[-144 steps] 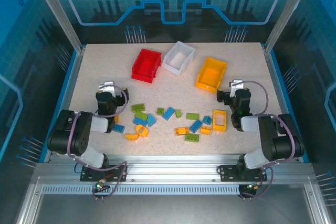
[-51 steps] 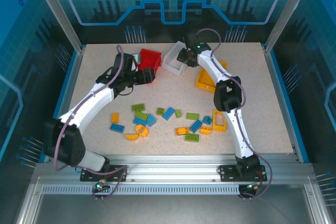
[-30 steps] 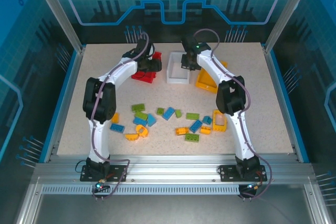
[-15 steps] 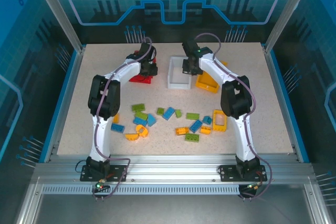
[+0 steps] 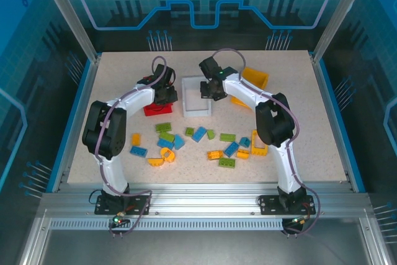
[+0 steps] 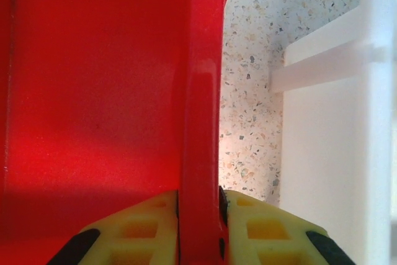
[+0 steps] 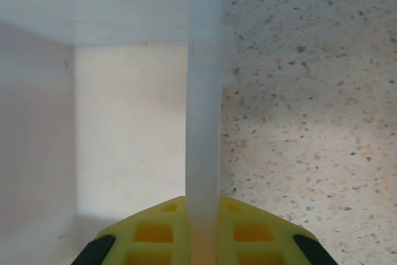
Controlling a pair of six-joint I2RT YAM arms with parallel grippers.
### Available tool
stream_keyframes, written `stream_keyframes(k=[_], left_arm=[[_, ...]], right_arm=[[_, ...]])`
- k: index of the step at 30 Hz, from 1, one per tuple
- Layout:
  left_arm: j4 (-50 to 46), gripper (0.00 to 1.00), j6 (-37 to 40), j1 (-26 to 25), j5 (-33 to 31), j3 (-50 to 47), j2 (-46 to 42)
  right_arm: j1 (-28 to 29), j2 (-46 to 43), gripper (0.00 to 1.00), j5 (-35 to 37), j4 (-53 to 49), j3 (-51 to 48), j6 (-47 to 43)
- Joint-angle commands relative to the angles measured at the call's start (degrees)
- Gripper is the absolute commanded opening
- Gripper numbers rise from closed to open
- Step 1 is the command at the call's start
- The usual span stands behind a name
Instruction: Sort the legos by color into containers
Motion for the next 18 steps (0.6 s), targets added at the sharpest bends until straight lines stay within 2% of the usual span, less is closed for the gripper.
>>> stream_keyframes(k=[1,10,13,18], left_arm=[[0.7,0.16,-1.9,-0.7,4.5,-2.7,-1.4],[0.1,0.20,-0.5,-3.3,5.5,-0.4,0.8],[-1.6,0.21,-0.5,-3.7,4.1,1.1,1.5],[-2.0,0.37,-0.9,-3.8,4.1,1.9,1.8]], right_arm=[[0.2,-1.3,0.08,-1.6,0.1,-0.9,0.6],[-0.5,2.5,0.09,-1.4,-2.7,4.8,2.3],[-1.2,3.3,0.09,-1.6,-3.4,5.8,3.1],[-2.1,3.7,0.10,-2.2,-4.3,6.7,2.8]])
